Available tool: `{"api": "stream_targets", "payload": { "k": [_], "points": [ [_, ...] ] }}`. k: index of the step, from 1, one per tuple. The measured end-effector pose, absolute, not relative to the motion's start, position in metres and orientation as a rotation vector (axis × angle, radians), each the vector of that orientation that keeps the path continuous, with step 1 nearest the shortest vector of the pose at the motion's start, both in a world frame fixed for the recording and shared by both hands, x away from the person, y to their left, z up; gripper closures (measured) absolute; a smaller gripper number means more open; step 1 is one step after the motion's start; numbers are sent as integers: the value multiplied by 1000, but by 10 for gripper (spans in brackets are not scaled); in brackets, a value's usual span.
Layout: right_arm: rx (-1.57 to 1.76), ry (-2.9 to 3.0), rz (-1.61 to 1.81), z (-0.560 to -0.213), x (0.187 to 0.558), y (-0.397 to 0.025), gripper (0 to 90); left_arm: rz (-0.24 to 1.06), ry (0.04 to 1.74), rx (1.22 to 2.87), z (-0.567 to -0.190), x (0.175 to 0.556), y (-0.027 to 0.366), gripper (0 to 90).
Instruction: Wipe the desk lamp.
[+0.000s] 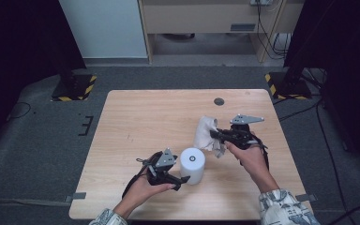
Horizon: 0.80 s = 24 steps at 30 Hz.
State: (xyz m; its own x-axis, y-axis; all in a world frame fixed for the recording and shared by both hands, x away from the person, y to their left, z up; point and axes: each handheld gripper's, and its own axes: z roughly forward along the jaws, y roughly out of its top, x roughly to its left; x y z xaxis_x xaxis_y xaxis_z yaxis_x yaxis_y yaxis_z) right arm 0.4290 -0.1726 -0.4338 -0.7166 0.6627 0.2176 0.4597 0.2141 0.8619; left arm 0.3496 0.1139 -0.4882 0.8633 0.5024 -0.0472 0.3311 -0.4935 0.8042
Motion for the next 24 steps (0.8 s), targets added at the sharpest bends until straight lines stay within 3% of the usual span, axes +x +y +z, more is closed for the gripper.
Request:
{"api": "stream_targets", "payload": {
  "k": [12,24],
  "points": [
    [1011,2369,1459,-418,432,-158,808,242,575,2138,-491,349,104,100],
    [927,2588,1334,-445,428,-135,809,252,564,2154,-490,350,103,133]
  ]
}}
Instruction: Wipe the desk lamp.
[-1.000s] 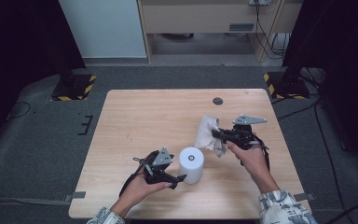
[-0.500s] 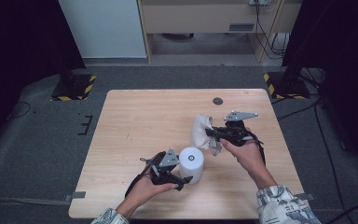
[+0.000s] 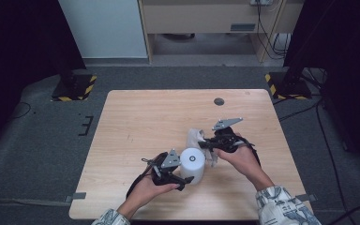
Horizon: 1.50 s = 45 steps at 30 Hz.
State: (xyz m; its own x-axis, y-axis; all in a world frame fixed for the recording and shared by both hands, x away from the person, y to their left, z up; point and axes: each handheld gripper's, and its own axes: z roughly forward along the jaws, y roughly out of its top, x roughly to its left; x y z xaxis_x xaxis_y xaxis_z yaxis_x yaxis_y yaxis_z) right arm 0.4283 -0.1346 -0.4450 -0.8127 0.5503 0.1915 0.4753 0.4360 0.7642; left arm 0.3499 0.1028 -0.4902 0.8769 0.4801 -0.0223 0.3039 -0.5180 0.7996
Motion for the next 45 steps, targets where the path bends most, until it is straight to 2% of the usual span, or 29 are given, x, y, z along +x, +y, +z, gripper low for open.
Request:
{"api": "stream_targets", "payload": {
  "k": [17,36,45],
  "points": [
    [962,2575,1341,-450,429,-141,808,264,558,2167,-491,350,102,140],
    [918,2405,1715,-374,416,-172,809,275,565,2161,-491,351,103,153],
    [896,2583,1553,-411,412,-147,808,278,567,2157,-491,351,104,156]
  ]
}}
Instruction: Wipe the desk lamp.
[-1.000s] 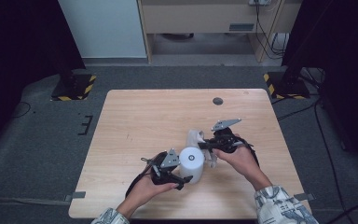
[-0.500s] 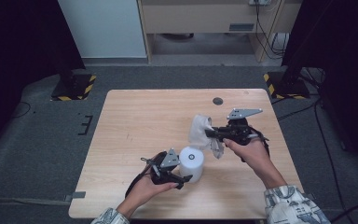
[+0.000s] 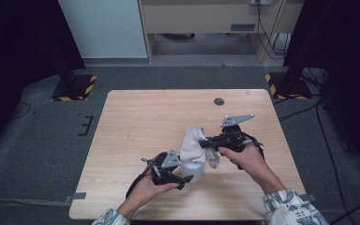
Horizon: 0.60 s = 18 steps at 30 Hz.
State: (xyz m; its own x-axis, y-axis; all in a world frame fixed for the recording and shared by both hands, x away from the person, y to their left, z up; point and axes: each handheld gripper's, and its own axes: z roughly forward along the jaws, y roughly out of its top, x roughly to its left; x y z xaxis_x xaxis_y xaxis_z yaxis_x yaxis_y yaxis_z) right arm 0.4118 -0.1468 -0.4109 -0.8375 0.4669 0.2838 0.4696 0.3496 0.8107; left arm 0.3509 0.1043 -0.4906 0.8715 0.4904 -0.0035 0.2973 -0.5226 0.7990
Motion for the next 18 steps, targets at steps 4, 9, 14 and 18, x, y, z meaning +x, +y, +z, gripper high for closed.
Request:
{"api": "stream_targets", "payload": {
  "k": [4,9,14,18],
  "points": [
    [-912,-2699,-1466,-422,414,-141,808,278,567,2154,-490,351,104,156],
    [-929,-2759,-1424,-429,419,-139,808,280,567,2152,-490,351,104,157],
    [-938,-2750,-1366,-446,425,-136,809,282,566,2157,-490,351,104,150],
    [-954,-2706,-1354,-457,428,-136,809,284,567,2161,-489,351,104,151]
  ]
}}
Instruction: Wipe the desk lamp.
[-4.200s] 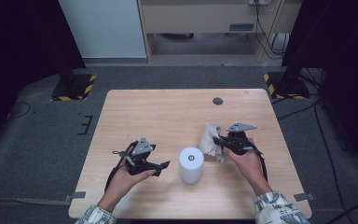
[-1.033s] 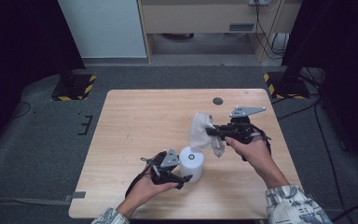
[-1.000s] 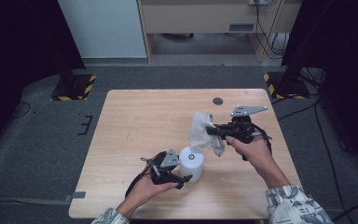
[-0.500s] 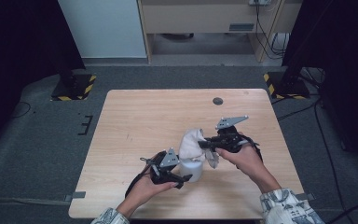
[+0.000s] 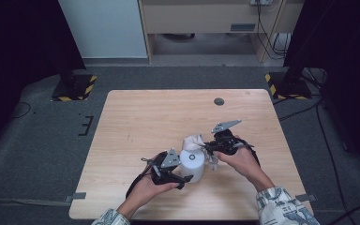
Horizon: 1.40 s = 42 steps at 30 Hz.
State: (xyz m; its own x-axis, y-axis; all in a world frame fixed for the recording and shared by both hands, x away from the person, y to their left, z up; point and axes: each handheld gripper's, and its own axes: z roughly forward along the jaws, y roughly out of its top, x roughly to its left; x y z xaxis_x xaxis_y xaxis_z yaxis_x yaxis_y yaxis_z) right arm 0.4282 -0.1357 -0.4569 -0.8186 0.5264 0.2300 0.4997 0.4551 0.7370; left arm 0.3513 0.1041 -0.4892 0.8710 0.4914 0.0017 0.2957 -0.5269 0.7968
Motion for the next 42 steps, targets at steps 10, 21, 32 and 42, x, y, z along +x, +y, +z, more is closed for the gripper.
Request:
{"api": "stream_targets", "payload": {
  "k": [10,21,32,42],
  "points": [
    [975,2695,1279,-480,430,-135,809,282,563,2165,-489,352,104,153],
    [994,2698,1264,-489,430,-134,809,279,562,2166,-489,352,105,156],
    [950,2627,1397,-454,428,-141,808,283,562,2167,-489,352,105,163],
    [968,2655,1418,-464,438,-137,808,285,562,2165,-489,352,105,173]
  ]
}}
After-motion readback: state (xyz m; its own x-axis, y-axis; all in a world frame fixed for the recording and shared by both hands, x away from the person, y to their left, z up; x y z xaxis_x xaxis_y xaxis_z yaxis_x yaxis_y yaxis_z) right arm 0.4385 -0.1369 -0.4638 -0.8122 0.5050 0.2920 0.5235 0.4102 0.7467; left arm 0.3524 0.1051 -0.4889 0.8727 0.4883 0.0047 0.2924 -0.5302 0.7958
